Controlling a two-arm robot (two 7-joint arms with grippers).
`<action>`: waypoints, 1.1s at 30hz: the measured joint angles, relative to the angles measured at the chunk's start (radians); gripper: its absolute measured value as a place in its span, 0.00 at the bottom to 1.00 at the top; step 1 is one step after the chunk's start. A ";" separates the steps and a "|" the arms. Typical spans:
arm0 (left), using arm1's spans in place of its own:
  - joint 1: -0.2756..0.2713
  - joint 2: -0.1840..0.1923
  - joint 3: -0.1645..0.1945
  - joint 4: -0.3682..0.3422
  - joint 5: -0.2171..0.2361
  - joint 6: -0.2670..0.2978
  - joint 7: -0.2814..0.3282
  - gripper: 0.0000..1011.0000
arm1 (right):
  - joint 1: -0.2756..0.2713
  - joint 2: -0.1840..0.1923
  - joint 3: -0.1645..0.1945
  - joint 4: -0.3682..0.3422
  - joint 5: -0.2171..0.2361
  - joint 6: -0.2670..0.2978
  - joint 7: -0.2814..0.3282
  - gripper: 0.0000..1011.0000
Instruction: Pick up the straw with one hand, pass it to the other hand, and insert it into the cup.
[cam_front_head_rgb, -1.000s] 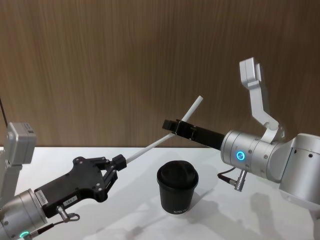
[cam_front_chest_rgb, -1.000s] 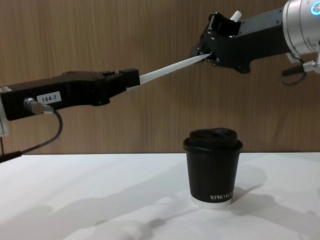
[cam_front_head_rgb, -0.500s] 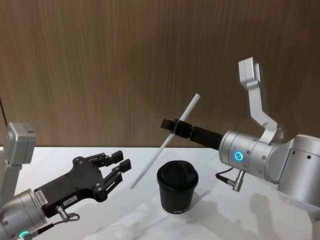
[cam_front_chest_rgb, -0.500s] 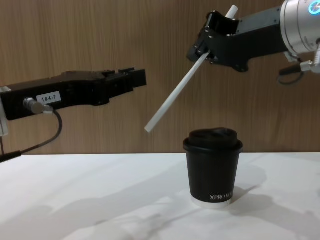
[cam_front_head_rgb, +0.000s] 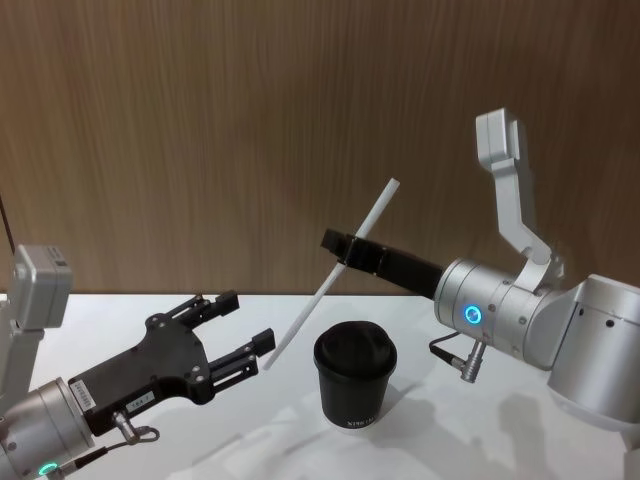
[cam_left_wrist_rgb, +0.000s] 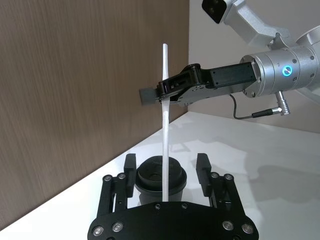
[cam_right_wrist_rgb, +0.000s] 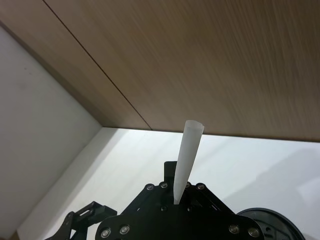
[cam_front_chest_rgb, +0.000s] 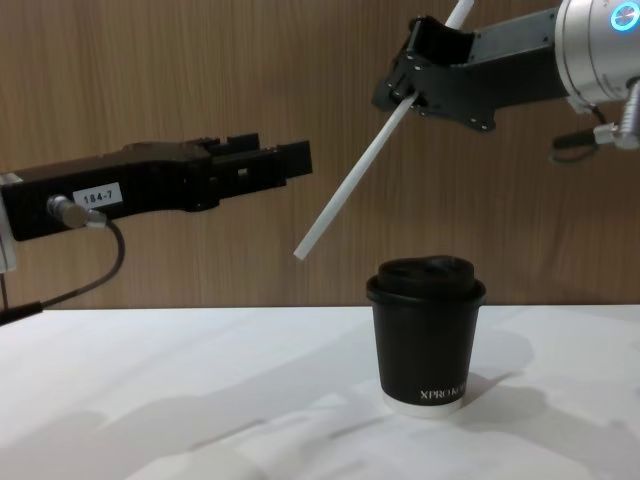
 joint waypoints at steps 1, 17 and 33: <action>0.000 0.000 0.000 0.000 0.000 0.000 0.000 0.75 | 0.001 0.007 -0.008 -0.001 -0.011 -0.014 0.008 0.00; 0.000 0.000 0.000 0.000 0.000 0.000 0.000 0.99 | 0.012 0.085 -0.091 -0.008 -0.150 -0.206 0.098 0.00; 0.000 0.000 0.000 0.000 0.000 0.000 0.000 0.99 | 0.023 0.171 -0.165 -0.012 -0.314 -0.421 0.202 0.00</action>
